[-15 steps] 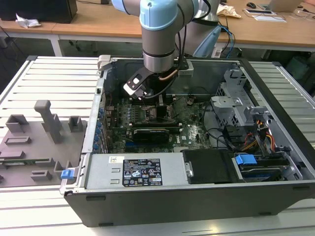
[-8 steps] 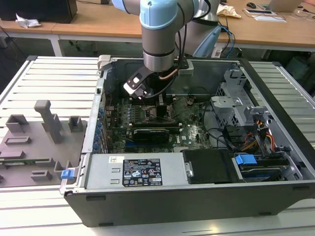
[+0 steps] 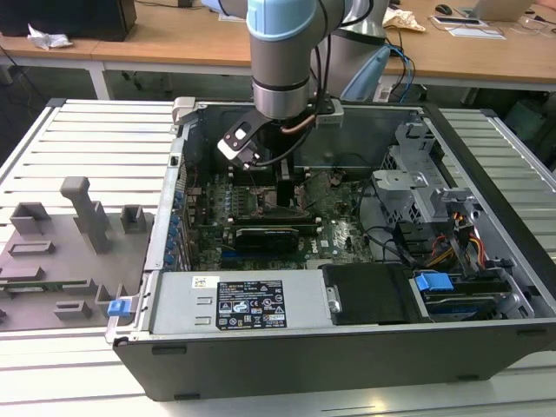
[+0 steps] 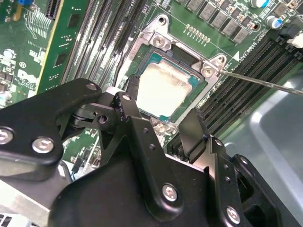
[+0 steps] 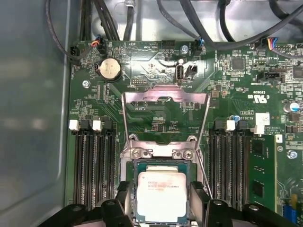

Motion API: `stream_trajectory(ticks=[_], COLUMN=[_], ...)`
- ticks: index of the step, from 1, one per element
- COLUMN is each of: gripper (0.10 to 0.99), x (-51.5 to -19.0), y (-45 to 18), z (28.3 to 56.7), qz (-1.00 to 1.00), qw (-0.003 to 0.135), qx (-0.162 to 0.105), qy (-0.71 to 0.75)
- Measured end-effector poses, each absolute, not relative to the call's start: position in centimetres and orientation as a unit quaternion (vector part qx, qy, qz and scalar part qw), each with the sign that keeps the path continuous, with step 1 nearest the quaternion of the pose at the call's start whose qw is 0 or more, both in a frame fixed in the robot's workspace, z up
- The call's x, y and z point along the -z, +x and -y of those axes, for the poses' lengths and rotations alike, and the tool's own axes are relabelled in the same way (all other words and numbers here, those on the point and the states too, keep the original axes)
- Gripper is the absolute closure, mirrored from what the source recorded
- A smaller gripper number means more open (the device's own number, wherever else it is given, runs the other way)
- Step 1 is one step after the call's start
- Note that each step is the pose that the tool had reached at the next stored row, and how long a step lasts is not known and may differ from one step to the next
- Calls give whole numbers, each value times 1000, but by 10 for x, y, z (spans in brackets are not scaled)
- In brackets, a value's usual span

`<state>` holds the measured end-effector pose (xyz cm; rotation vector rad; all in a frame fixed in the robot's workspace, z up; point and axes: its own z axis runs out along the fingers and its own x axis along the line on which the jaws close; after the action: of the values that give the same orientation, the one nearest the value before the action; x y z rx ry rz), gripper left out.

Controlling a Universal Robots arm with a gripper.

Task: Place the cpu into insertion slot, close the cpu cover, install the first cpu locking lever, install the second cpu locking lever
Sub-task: 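Place the cpu into insertion slot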

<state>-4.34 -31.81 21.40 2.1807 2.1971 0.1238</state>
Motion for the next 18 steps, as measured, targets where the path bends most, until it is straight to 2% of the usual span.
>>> stream_trajectory(ticks=[5,13,18], gripper=[490,980,980], x=[-221,-224,-226], y=[-43,-43,-43], z=[318,318,318], qz=[-709,-709,-709], qw=[22,22,22], qx=[-40,-40,-39], qy=[704,704,704])
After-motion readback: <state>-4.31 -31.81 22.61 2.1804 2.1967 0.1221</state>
